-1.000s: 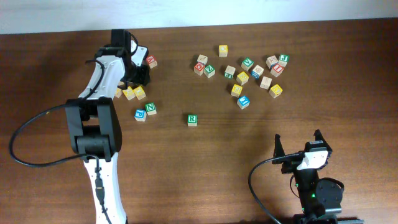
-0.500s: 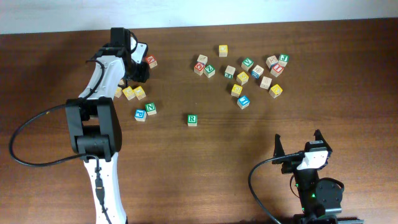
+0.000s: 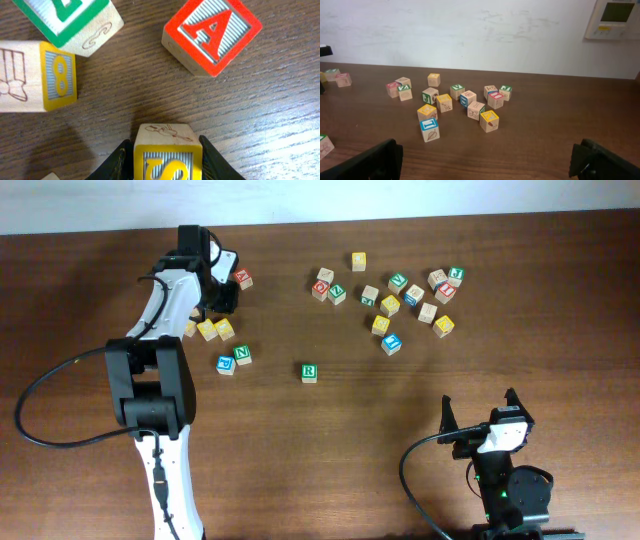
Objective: Spell out RSS
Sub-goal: 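Align and lower the left gripper around the yellow S block, then close the left gripper on the yellow S block and lift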
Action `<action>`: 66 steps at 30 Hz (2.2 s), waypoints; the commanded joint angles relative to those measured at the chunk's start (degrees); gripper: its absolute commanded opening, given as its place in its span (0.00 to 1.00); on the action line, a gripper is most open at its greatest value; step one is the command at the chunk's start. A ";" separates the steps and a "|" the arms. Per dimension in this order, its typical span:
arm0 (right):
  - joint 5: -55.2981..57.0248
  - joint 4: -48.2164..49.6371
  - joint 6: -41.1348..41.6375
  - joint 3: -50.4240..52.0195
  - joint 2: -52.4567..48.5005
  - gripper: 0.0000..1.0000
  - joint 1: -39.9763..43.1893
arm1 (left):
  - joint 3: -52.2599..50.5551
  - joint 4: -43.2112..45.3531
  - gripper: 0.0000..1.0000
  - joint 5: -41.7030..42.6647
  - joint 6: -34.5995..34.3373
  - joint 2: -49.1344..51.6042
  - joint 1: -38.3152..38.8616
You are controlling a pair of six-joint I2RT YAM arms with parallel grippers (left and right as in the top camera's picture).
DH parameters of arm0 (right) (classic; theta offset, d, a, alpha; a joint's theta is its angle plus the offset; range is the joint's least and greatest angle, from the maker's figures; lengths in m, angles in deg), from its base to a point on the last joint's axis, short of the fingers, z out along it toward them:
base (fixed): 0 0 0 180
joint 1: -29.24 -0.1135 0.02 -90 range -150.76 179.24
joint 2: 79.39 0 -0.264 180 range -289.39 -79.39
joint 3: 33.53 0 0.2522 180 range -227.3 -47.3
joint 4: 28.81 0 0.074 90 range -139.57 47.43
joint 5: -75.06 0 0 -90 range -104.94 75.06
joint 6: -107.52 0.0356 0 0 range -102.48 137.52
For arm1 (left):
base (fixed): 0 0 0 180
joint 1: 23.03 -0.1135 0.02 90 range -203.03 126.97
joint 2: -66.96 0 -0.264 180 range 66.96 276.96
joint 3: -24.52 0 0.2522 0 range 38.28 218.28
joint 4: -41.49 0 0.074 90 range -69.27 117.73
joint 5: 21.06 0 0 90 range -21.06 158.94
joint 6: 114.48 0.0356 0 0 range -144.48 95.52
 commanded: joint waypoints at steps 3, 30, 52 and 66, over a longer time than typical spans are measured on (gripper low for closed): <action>0.11 -0.26 0.09 0.31 -0.04 0.99 -0.33 | 0.70 -1.55 0.31 1.11 0.26 -6.19 0.11; 0.11 -0.28 0.09 0.31 -0.04 0.98 -0.33 | 0.02 -4.02 0.64 -0.90 0.26 -3.30 0.52; 0.11 -0.26 0.09 0.31 -0.04 0.99 -0.33 | 0.02 -1.20 0.51 -0.90 0.26 -0.22 0.52; 0.11 -0.26 0.09 0.31 -0.04 0.98 -0.33 | 0.09 -0.76 0.33 -1.07 0.24 -0.26 0.52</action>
